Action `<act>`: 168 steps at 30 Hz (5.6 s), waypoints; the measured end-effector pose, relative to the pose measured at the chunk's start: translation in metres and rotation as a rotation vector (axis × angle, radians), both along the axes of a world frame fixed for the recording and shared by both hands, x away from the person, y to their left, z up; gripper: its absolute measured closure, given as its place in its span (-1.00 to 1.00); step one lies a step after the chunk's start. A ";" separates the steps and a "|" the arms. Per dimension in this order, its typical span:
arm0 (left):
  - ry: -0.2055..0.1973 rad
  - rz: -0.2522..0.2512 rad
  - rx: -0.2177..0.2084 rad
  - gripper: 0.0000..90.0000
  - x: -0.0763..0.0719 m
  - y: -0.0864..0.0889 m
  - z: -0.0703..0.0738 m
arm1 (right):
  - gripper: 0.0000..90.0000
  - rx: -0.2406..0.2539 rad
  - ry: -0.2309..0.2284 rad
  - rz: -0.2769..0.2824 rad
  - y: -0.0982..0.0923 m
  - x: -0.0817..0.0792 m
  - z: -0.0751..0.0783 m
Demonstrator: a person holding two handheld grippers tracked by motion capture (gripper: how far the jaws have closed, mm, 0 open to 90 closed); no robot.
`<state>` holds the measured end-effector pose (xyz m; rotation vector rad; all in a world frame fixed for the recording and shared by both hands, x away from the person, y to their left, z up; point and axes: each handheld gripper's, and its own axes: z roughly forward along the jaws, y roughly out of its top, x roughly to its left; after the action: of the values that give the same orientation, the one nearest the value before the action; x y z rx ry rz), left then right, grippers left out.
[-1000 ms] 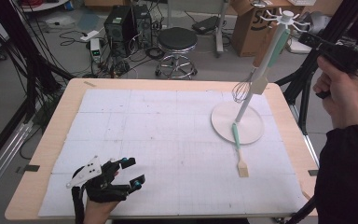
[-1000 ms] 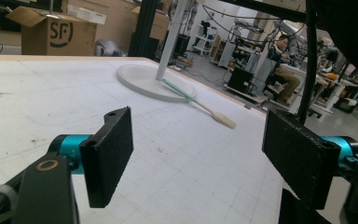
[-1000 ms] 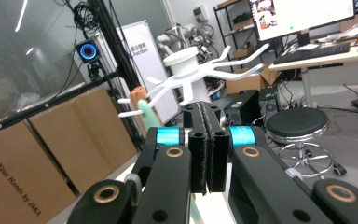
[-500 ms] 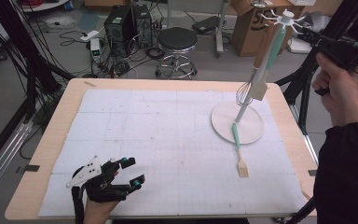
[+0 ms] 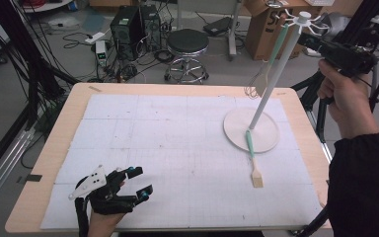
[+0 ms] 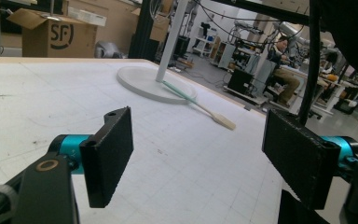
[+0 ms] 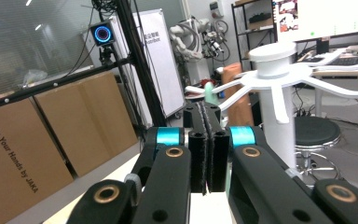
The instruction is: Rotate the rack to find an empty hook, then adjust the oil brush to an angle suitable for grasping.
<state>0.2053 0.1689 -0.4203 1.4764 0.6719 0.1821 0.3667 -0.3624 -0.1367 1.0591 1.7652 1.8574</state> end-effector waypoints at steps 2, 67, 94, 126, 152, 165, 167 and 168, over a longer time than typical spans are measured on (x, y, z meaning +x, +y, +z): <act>0.000 0.002 -0.001 -0.44 0.000 0.001 0.000 | 1.00 0.003 0.000 0.000 0.002 0.001 -0.001; 0.002 0.004 0.000 -0.44 0.000 0.000 0.000 | 0.73 0.006 0.039 0.010 -0.004 -0.013 -0.039; -0.006 0.016 0.010 -0.44 -0.002 0.000 0.000 | -0.10 -0.054 0.147 -0.003 -0.012 -0.050 -0.145; -0.015 0.017 0.006 -0.45 -0.003 0.000 0.002 | -0.08 -0.054 0.230 -0.046 -0.021 -0.077 -0.202; -0.013 0.011 0.010 -0.45 -0.003 -0.002 0.002 | 0.24 -0.062 0.394 0.035 -0.002 -0.071 -0.258; -0.015 0.012 0.007 -0.45 -0.003 -0.002 0.002 | 0.26 -0.116 0.428 0.055 0.011 -0.068 -0.274; -0.015 0.013 0.007 -0.45 -0.003 -0.002 0.002 | 0.36 -0.143 0.457 0.061 0.016 -0.066 -0.281; -0.016 0.011 0.009 -0.45 -0.003 -0.002 0.002 | 0.46 -0.156 0.472 0.067 0.018 -0.064 -0.283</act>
<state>0.2024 0.1672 -0.4179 1.4783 0.6678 0.2054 0.3025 -0.3442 -0.4200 1.4802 2.1843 1.5577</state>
